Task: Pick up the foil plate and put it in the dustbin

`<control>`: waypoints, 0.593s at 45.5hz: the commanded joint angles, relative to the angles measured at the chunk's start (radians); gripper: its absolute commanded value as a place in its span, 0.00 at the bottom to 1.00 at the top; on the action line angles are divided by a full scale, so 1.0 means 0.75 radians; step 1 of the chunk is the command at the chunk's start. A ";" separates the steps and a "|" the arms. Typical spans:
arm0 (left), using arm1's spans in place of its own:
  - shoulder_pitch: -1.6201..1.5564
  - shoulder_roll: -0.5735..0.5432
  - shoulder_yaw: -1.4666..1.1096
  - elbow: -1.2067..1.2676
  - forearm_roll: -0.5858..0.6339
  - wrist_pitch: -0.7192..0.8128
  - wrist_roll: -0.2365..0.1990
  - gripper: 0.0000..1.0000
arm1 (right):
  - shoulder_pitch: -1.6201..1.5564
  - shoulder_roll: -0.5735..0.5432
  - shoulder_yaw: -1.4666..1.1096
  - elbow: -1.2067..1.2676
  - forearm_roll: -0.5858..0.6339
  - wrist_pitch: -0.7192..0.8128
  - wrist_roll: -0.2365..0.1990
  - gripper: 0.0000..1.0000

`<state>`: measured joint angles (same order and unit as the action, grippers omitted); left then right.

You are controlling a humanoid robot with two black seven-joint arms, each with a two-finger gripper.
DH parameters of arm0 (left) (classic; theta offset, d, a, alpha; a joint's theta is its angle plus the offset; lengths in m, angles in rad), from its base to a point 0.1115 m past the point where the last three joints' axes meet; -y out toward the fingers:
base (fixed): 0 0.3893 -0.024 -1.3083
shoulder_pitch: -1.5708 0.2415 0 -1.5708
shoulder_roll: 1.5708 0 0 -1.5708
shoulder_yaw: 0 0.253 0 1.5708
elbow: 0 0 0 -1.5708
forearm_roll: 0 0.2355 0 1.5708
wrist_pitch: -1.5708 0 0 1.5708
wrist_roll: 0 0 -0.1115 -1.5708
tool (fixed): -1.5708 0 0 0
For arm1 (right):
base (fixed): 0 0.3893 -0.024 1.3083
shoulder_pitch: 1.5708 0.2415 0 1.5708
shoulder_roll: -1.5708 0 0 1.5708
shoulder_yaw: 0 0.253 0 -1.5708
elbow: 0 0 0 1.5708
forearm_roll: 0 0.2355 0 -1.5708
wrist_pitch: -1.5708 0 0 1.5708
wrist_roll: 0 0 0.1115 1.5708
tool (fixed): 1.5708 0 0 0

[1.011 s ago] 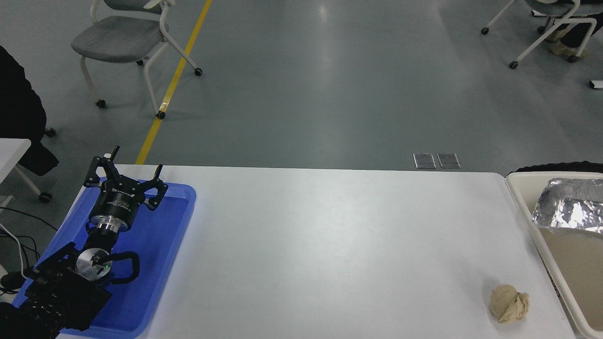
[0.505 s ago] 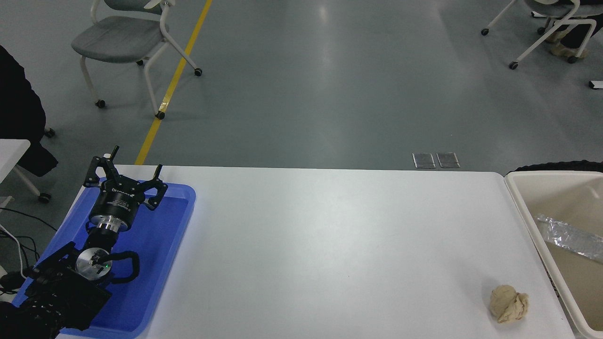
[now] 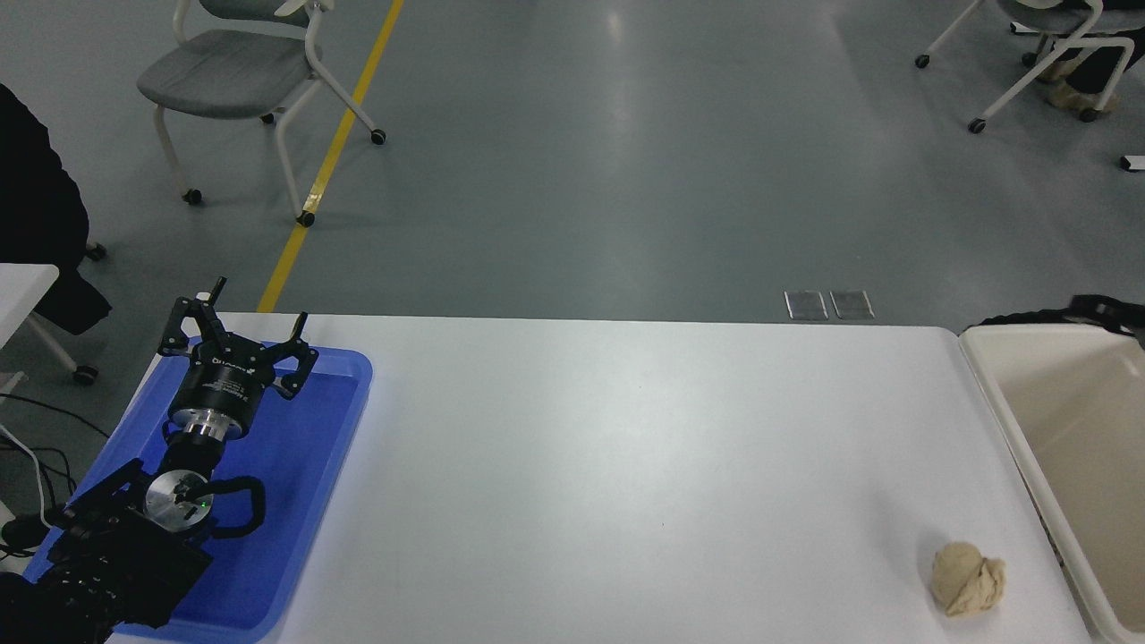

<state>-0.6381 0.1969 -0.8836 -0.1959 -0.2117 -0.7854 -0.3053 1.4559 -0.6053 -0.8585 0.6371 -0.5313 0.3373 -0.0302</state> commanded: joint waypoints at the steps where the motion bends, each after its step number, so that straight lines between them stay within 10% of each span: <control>1: 0.000 -0.001 0.000 0.001 0.000 0.000 0.000 1.00 | 0.525 0.048 -0.205 0.586 -0.044 0.141 -0.001 1.00; 13: 0.002 0.001 0.000 0.001 0.000 0.000 0.000 1.00 | 0.736 0.238 -0.226 0.768 0.019 0.413 -0.003 1.00; 27: 0.004 0.003 0.000 -0.003 0.000 0.000 0.000 1.00 | 0.963 0.363 -0.285 1.009 0.446 0.597 -0.050 1.00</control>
<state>-0.6367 0.1988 -0.8836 -0.1951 -0.2116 -0.7854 -0.3053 2.0265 -0.4022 -1.0245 1.2325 -0.3866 0.6945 -0.0422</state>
